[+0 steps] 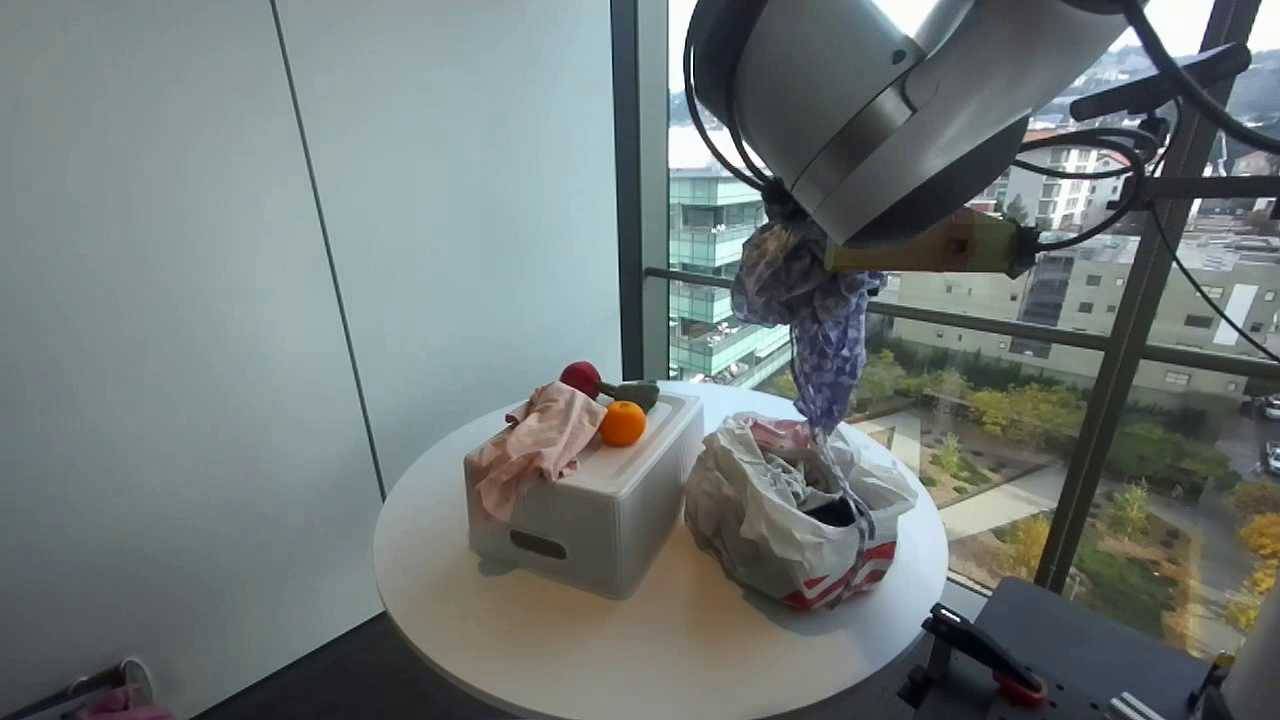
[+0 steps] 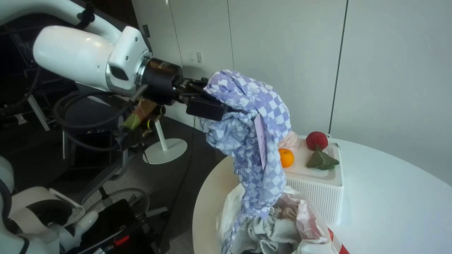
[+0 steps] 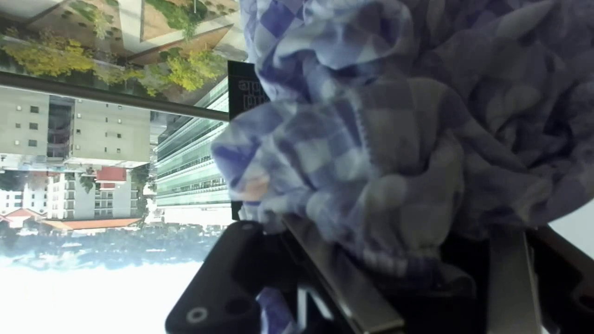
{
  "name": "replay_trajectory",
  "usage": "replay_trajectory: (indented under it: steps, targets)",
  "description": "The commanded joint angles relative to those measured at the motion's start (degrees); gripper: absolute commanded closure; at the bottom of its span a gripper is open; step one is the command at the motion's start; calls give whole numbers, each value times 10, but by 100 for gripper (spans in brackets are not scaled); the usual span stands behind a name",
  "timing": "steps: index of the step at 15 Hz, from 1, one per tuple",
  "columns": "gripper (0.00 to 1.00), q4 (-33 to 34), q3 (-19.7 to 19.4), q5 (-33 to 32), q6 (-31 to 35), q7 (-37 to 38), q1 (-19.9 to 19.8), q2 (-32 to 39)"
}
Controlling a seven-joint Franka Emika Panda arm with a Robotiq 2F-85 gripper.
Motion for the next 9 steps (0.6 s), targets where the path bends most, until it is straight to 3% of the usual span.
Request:
replay_trajectory:
  steps: [1,2,4,9]
  targets:
    - [97,0,-40,-159,-54,90,-50,59]
    - [97,0,-84,-207,-67,117,-30,78]
    - [96,0,-114,-304,-98,190,-28,110]
    - [97,-3,-209,-552,-86,406,11,222]
